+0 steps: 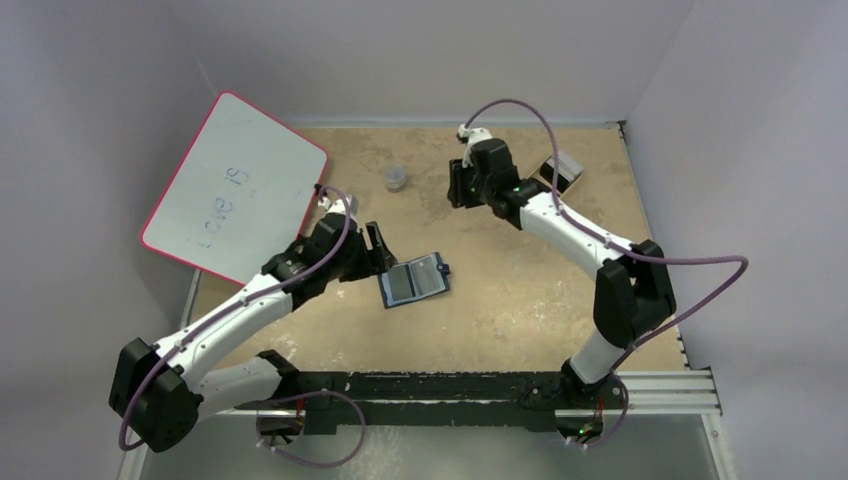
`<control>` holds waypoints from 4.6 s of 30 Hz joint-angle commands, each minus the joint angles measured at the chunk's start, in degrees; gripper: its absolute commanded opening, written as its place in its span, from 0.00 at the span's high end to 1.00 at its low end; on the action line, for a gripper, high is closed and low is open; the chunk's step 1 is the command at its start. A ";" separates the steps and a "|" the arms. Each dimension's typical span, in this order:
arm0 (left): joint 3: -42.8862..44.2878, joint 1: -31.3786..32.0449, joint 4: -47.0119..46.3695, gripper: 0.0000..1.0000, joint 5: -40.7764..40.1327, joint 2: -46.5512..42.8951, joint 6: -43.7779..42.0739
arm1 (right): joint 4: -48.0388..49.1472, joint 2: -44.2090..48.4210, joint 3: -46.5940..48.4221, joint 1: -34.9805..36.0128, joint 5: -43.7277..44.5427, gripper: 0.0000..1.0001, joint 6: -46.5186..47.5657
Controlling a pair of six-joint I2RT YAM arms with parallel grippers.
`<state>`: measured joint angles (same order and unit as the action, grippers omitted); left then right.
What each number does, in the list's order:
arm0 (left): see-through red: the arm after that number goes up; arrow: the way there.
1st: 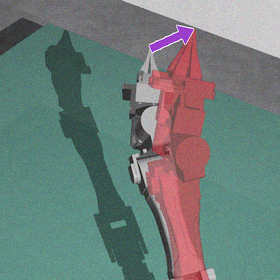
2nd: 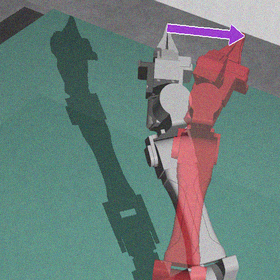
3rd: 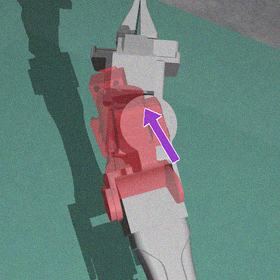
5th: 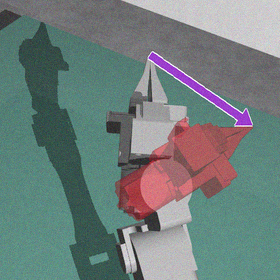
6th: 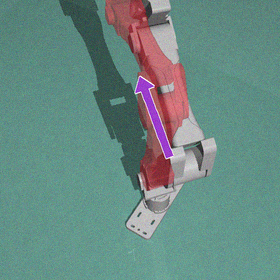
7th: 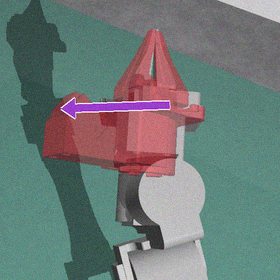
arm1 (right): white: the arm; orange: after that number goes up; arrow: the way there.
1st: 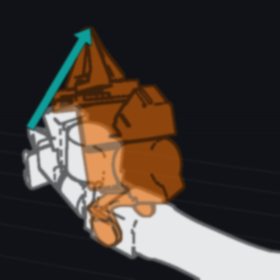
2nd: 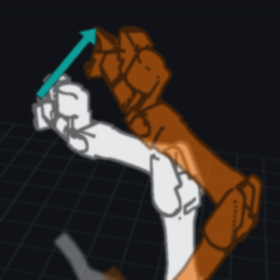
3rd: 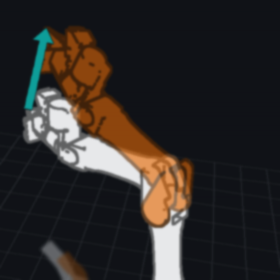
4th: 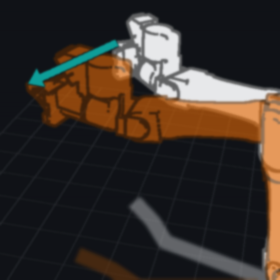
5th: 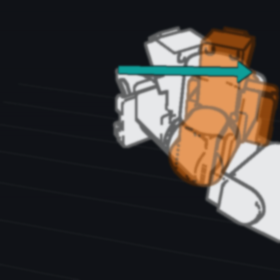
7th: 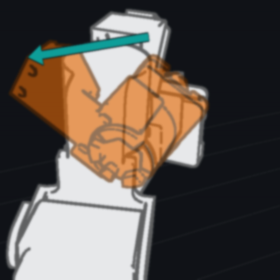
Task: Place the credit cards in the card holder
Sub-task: Pick up the credit card from the storage box, then insert the credit card into the card holder.
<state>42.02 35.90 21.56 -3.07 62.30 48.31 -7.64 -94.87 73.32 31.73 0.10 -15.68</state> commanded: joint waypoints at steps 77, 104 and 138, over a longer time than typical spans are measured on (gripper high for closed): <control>8.20 -0.12 14.20 0.28 -6.50 -9.29 -9.68 | -16.26 -4.68 16.99 -21.25 3.54 1.00 15.52; 3.31 -0.13 -18.34 0.45 5.76 -9.49 11.96 | 62.45 18.76 -34.04 -7.94 -51.23 1.00 -44.38; -6.00 -4.05 -22.79 1.00 10.71 -3.86 9.52 | 14.20 21.29 -23.50 -6.31 -30.59 0.49 -16.45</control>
<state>39.05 33.69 -2.35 8.49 57.45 59.22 19.44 -73.89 46.54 25.23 -39.13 -41.45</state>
